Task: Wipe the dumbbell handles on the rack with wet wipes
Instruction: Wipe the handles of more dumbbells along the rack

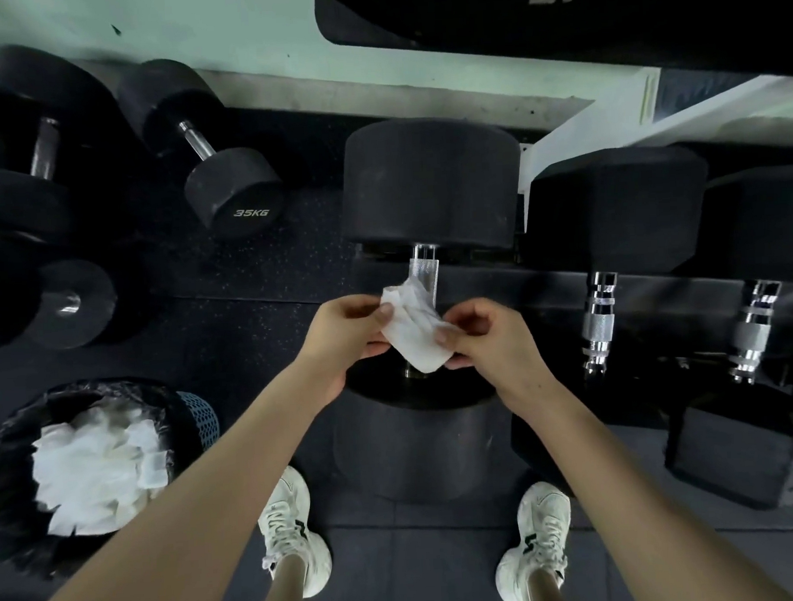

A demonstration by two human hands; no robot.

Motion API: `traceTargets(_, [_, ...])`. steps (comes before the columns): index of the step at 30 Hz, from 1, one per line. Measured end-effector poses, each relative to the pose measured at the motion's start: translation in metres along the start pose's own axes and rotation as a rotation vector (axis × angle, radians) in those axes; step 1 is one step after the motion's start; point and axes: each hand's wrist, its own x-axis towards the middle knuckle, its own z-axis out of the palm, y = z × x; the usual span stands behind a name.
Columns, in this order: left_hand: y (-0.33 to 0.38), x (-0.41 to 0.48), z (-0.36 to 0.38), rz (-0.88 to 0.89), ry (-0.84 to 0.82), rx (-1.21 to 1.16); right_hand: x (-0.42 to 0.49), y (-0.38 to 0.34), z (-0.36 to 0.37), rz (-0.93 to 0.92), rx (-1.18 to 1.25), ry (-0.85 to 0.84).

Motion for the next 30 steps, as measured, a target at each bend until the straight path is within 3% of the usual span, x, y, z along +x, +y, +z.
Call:
traceTargets(5, [-0.003,0.008,0.003,-0.081,0.151,-0.086,0.019,0.003,0.0,-0.06,-0.027,0.165])
traceTargets(7, [-0.004,0.01,0.005,0.027,0.361,0.085,0.031,0.003,0.004,-0.101,-0.058,0.225])
traceTargets(9, [-0.003,0.005,0.008,0.271,0.548,0.358,0.041,0.003,0.009,-0.137,-0.091,0.272])
traceTargets(11, [-0.002,-0.001,0.015,0.494,0.516,0.527,0.046,0.003,0.013,-0.152,-0.168,0.323])
traceTargets(12, [-0.003,-0.001,0.018,0.523,0.46,0.591,0.046,0.004,0.014,-0.153,-0.277,0.374])
traceTargets(15, [-0.01,0.012,0.025,0.341,0.297,0.58,0.034,0.006,0.022,-0.236,-0.627,0.626])
traceTargets(17, [-0.014,0.02,0.029,0.24,0.263,0.461,0.024,0.009,0.028,-0.362,-0.643,0.696])
traceTargets(23, [-0.016,0.028,0.037,0.126,0.221,0.215,0.019,0.019,0.042,-0.078,-0.484,0.261])
traceTargets(27, [-0.014,0.029,0.033,0.058,0.093,0.051,0.019,0.022,0.039,-0.079,-0.497,0.156])
traceTargets(30, [-0.011,0.028,0.035,0.039,0.081,-0.035,0.022,0.023,0.037,-0.098,-0.483,0.224])
